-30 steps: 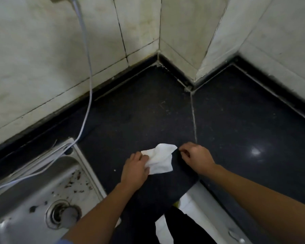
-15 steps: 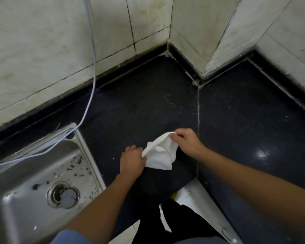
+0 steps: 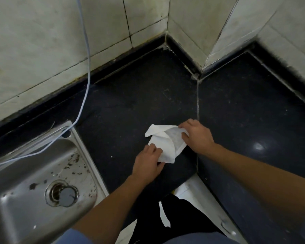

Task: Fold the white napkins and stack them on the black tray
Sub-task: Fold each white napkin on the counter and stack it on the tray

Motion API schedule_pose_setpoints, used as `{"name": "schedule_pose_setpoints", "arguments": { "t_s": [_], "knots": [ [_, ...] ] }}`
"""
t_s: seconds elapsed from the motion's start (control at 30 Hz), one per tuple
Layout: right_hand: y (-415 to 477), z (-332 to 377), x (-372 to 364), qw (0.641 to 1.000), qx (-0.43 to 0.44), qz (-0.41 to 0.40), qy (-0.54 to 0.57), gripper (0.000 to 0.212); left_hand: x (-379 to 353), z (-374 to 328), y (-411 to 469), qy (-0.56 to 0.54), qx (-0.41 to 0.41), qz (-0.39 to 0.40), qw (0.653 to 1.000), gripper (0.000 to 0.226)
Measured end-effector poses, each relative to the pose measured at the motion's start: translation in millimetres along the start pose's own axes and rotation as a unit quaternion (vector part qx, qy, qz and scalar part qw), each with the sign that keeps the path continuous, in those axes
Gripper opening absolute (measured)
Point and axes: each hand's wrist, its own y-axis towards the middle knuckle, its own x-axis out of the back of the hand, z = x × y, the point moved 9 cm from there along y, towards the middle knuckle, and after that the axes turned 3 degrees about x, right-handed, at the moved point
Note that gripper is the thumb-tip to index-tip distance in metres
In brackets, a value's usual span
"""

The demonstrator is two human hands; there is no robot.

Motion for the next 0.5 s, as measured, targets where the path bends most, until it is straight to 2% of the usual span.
{"name": "schedule_pose_setpoints", "arguments": {
  "t_s": [0.03,0.1,0.13,0.17,0.23,0.27,0.33,0.4,0.43,0.5],
  "knots": [
    [-1,1,-11,0.999,0.003,0.04,0.017,0.034,-7,-1,3,0.022,-0.008,0.019,1.0,0.032],
    [-5,-3,-34,0.992,-0.01,0.123,0.028,0.035,-10,3,9,0.044,0.003,0.025,0.999,0.023],
    [-7,-6,-40,0.99,-0.019,0.137,0.032,0.035,-7,5,13,0.031,0.017,0.019,0.999,0.017],
    [-8,-8,-41,0.99,-0.028,0.134,0.042,0.033,-4,10,16,-0.004,0.038,0.011,0.999,0.014],
    [-8,-10,-40,0.991,-0.035,0.118,0.051,0.031,2,31,19,-0.142,0.118,0.002,0.983,0.01],
    [-9,-10,-40,0.991,-0.036,0.115,0.049,0.03,5,46,17,-0.228,0.169,-0.007,0.959,0.009],
    [-10,-11,-40,0.992,-0.041,0.115,0.044,0.029,5,80,4,-0.374,0.282,-0.034,0.883,0.014],
    [-11,-10,-40,0.991,-0.043,0.124,0.032,0.029,-3,108,-15,-0.45,0.389,-0.027,0.804,0.015],
    [-10,-9,-41,0.989,-0.044,0.137,0.019,0.03,-7,117,-24,-0.466,0.426,-0.014,0.775,0.014],
    [-6,-5,-38,0.986,-0.043,0.163,-0.016,0.032,-10,131,-35,-0.459,0.461,-0.014,0.759,0.013]
  ]
}}
